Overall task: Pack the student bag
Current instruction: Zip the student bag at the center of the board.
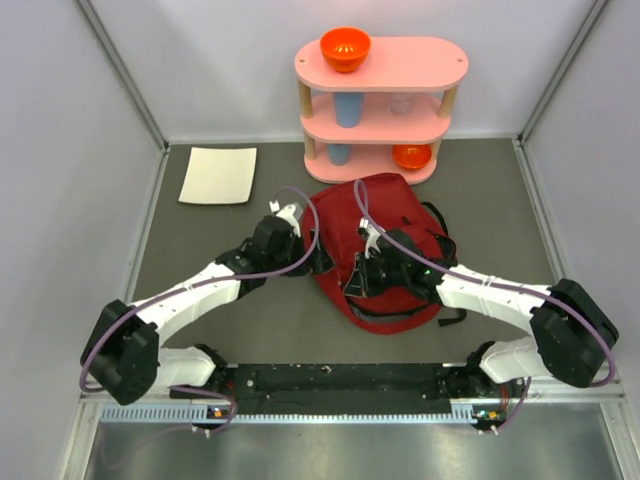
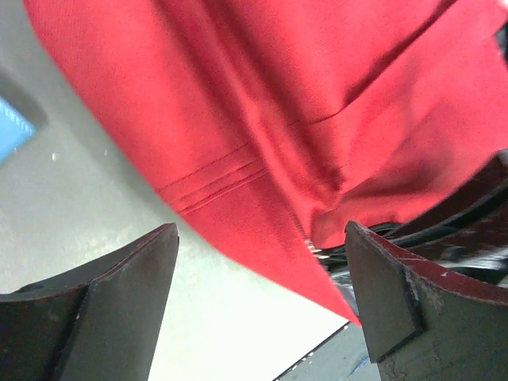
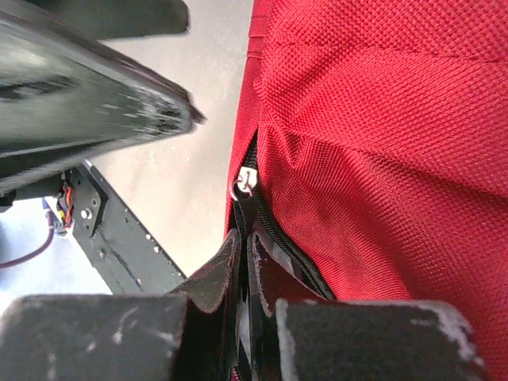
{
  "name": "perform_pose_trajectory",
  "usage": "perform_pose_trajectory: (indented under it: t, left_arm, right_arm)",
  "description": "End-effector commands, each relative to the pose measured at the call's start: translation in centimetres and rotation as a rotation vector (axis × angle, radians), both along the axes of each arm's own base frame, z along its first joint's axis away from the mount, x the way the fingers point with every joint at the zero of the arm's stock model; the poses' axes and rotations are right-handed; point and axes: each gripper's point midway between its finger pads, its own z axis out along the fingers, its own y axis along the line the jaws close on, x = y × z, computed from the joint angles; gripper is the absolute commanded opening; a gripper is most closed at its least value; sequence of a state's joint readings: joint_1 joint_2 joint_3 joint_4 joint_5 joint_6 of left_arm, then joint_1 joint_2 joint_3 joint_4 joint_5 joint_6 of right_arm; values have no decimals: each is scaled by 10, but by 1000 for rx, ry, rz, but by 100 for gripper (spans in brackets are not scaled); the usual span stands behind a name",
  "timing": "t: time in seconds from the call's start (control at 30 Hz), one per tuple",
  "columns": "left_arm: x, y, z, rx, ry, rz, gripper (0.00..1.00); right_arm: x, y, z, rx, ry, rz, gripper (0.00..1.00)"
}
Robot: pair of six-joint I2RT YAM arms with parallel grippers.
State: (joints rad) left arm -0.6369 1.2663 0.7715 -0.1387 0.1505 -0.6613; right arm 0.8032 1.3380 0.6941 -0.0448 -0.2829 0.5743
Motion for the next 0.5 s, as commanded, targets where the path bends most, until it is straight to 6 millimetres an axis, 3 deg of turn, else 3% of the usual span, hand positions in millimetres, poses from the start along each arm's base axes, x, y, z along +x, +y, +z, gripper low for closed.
perform_pose_trajectory:
  t: [0.0, 0.23, 0.47]
  left_arm:
    - [-4, 0, -17, -38, 50, 45, 90]
    - [11, -20, -19, -142, 46, 56, 91]
    - [25, -28, -1, -241, -4, 84, 92]
  right_arm:
    - [-3, 13, 34, 101, -48, 32, 0]
    - [-16, 14, 37, 120, -32, 52, 0]
    - [-20, 15, 36, 117, -34, 57, 0]
